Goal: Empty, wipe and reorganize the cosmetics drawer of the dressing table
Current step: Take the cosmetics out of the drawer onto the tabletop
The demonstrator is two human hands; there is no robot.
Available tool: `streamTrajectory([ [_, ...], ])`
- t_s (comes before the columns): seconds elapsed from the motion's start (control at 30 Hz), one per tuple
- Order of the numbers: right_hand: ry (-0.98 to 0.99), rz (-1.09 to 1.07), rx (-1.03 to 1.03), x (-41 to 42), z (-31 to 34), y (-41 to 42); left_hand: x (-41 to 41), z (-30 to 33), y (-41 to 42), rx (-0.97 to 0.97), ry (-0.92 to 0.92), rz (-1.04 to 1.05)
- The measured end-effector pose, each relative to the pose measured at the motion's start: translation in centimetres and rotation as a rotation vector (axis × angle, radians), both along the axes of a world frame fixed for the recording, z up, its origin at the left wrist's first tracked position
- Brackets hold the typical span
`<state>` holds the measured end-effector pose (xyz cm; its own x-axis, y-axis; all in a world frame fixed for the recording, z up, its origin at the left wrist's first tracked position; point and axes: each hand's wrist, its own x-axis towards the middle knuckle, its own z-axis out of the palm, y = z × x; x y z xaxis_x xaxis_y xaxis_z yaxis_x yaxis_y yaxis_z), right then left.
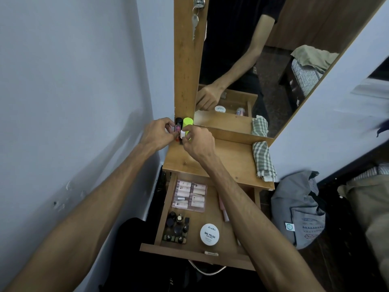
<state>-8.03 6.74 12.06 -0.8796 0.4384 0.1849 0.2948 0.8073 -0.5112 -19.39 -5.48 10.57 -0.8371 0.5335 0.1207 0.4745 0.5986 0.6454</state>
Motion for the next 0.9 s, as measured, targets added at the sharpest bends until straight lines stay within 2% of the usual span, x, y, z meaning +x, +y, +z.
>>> streamTrajectory([
  [0.27,0.021,0.004,-0.117,3.9,-0.7,-1.4,4.5,0.6,-2.5,0.001,-0.053,-0.029],
  [0.4,-0.039,0.023,-0.174,7.0,-1.8,-2.5,8.4,0.4,-3.7,-0.114,-0.107,-0.140],
  [0.6,-0.243,0.089,-0.171,11.4,-3.8,-4.3,12.8,-2.1,-5.2,-0.329,-0.148,-0.252],
  [0.8,-0.414,0.153,-0.177,14.6,-5.8,-5.2,15.5,-4.1,-7.0,-0.530,-0.140,-0.299],
  [0.9,-0.453,0.157,-0.189,15.3,-6.4,-5.4,15.9,-4.5,-7.7,-0.566,-0.116,-0.288],
])
